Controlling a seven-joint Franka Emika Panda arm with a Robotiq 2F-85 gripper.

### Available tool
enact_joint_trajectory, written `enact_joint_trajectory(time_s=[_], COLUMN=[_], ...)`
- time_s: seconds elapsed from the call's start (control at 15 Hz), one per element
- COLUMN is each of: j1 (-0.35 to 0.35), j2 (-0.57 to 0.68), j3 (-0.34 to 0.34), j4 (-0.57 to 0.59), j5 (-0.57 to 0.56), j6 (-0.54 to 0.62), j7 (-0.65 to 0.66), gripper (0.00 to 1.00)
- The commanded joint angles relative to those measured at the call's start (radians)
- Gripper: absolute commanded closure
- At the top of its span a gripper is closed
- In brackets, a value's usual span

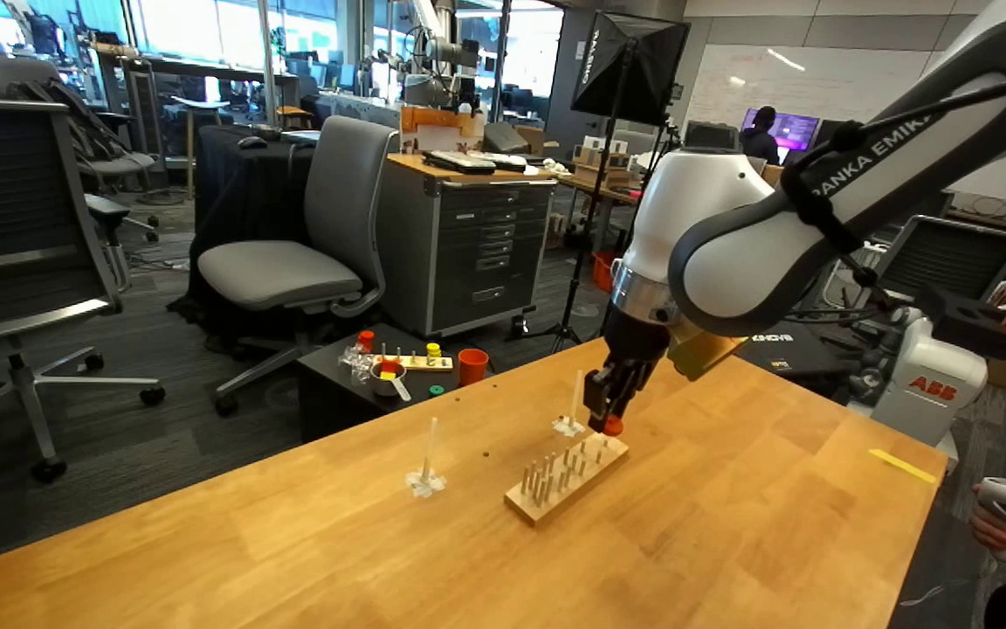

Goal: Pick up the orange object and put on the wood board

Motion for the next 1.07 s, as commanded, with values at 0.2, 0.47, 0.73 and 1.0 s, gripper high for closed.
enact_joint_trajectory(time_s=[0.2,0.47,0.73,1.0], j1=[0.003,0.006,0.012,0.016], j2=[0.056,0.085,0.114,0.142], j3=[-0.003,-0.007,-0.014,-0.024], j4=[0.060,0.075,0.095,0.122], j5=[-0.012,-0.017,-0.028,-0.042], j6=[-0.007,-0.008,-0.012,-0.011], j7=[0.007,0.007,0.006,0.009], gripper=[0.82,0.82,0.82,0.82])
